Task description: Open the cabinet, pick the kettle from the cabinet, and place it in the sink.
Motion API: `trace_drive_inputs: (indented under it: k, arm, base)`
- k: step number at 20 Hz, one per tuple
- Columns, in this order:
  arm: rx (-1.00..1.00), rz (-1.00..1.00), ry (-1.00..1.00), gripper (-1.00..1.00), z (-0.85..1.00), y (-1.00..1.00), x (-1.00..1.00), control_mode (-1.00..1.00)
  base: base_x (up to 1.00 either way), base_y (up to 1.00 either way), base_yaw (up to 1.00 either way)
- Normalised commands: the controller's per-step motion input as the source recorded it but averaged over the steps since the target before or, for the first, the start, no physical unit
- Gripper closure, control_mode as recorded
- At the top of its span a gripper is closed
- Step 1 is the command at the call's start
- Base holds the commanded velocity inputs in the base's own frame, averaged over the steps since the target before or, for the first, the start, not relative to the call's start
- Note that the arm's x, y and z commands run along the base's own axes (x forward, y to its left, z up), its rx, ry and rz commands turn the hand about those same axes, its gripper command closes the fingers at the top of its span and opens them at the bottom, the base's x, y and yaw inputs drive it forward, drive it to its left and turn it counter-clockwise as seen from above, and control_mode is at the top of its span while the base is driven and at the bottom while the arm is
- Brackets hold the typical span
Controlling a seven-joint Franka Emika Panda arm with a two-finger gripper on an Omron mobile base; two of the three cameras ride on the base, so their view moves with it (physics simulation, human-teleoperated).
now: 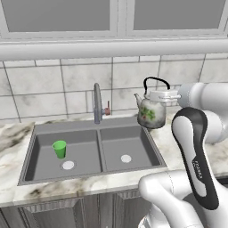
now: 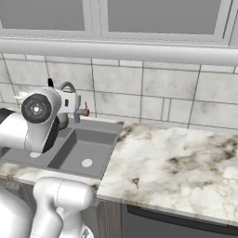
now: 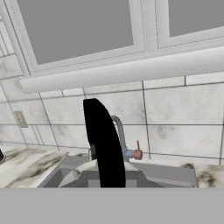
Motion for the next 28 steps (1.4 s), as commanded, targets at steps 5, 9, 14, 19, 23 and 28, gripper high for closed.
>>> trace_drive_inputs:
  k: [5, 9, 14, 19, 23, 28]
  arm:
    - [0.0, 0.0, 0.0, 1.0, 0.0, 0.0, 0.0, -1.0]
    - [0.0, 0.0, 0.0, 1.0, 0.0, 0.0, 0.0, -1.0]
    - [0.0, 0.0, 0.0, 1.0, 0.0, 0.0, 0.0, -1.0]
    - [0.0, 0.0, 0.0, 1.0, -0.04, -0.05, 0.01, -1.0]
    - [0.0, 0.02, 0.01, 1.0, -0.12, -0.11, 0.13, -1.0]
    - [0.0, 0.09, 0.02, 1.0, -0.09, -0.19, 0.22, -1.0]
  base:
    - [0.0, 0.0, 0.0]
    - [0.0, 0.0, 0.0]
    - [0.0, 0.0, 0.0]
    - [0.0, 0.0, 0.0]
    - [0.0, 0.0, 0.0]
    - [0.0, 0.0, 0.0]
